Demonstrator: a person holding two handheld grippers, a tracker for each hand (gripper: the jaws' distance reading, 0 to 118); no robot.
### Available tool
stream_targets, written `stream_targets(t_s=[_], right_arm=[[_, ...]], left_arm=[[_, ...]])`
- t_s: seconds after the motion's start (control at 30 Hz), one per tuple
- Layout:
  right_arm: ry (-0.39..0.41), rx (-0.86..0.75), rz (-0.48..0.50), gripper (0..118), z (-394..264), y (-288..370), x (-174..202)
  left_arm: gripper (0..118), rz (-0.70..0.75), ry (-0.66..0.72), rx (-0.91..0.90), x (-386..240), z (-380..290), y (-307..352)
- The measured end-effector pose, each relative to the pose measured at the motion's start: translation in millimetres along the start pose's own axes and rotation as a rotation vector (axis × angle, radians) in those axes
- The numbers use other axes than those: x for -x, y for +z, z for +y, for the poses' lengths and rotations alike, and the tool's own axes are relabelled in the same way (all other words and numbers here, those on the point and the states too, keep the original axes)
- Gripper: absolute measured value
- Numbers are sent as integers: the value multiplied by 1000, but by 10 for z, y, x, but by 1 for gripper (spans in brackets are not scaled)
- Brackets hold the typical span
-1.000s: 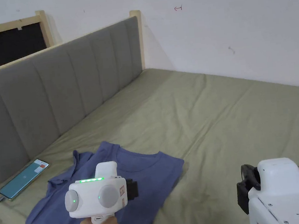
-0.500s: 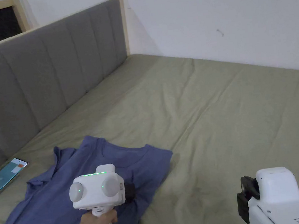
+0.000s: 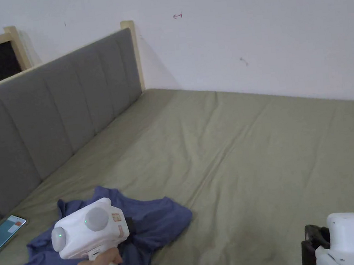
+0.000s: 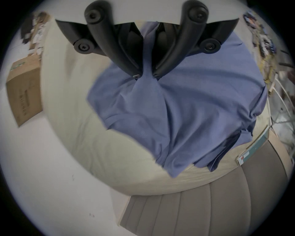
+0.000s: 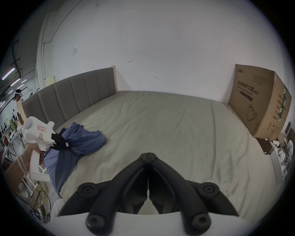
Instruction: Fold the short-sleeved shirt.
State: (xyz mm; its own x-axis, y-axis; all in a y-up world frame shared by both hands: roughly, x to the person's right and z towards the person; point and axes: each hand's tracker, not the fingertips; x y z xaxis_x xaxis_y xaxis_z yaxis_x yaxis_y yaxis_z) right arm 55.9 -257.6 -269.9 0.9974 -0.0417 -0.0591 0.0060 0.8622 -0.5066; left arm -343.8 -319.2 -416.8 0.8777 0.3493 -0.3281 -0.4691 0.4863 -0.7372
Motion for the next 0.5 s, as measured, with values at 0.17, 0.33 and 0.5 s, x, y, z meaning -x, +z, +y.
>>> stream_targets(t_s=[0.17, 0.33, 0.5], right_arm=[[-88, -55, -72, 0, 102, 261, -358], [-109, -130, -202, 0, 184, 643, -796], [-180, -195, -353, 0, 208, 1139, -1363]], left_arm=[[6, -130, -166, -111, -819, 158, 484], [6, -400, -307, -81, -2057, -131, 860], [6, -692, -548, -20, -3296, -922, 1248]])
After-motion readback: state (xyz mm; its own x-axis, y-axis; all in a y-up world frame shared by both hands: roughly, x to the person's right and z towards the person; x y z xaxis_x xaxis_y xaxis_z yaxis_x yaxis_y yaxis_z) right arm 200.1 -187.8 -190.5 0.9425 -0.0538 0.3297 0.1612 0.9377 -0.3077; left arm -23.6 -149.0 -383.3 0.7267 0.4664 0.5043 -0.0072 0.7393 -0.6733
